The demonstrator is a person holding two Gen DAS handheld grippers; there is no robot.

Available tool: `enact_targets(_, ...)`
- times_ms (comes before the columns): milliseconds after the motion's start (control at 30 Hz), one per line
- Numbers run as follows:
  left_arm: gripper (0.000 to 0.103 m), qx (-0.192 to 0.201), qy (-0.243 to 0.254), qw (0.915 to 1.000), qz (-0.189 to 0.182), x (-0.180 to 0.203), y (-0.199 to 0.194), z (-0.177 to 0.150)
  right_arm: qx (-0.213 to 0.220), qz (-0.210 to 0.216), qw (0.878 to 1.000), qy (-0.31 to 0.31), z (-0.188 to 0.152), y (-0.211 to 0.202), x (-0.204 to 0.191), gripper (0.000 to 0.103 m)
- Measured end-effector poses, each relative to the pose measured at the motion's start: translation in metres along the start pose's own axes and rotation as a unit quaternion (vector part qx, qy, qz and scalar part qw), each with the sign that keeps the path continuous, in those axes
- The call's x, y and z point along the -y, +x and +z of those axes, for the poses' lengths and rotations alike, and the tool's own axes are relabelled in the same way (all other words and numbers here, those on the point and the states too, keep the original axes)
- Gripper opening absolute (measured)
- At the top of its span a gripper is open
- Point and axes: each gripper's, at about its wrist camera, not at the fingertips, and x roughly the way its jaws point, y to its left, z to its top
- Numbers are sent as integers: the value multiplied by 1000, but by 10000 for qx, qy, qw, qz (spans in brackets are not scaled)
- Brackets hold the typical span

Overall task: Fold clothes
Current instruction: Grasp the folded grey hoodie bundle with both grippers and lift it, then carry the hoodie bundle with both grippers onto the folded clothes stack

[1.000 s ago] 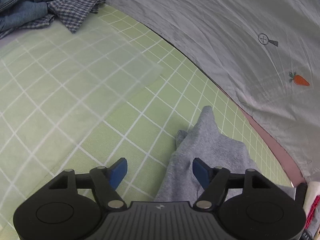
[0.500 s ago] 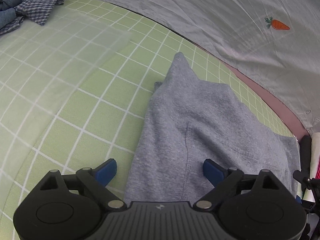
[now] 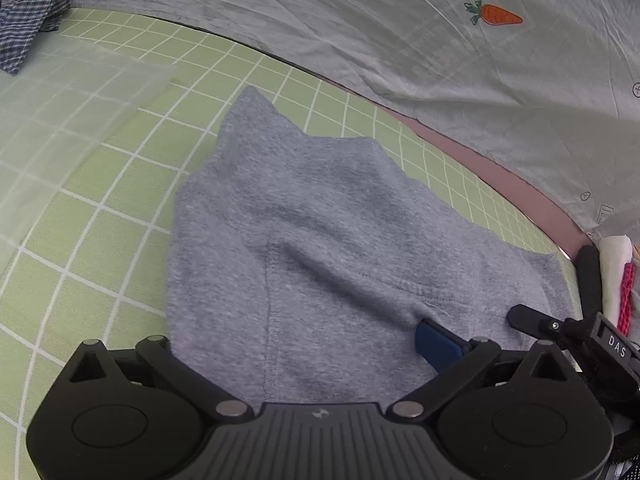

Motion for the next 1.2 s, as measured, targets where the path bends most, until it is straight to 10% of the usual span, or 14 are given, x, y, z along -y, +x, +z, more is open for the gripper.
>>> enact_targets(67, 65, 4, -190, 9998, -67, 2, -2, -2, -19, -92, 9998, -159, -5, 8, -15, 103)
enact_targets(167, 43, -113, -612, 9973, -401, 4, -9, -8, -222, 140, 9989, -390, -13, 14, -27, 89)
enact_targets(200, 42, -140, -573, 9973, -438, 9, -16, -12, -249, 237, 9990, -293, -18, 10, -27, 65)
enact_targets(300, 40, -213, -319, 9979, -529, 30, -39, -28, -239, 393, 9989, -7, -35, -10, -18, 57)
enact_targets(700, 39, -330, 730, 9907, -1099, 121, -116, -132, 307, 220, 9979, 524, -108, -162, 53, 54)
enact_targets(1200, 39, -826, 1530, 9696, -1721, 214, -116, -226, 925, -474, 9902, 932, -166, -294, 142, 54)
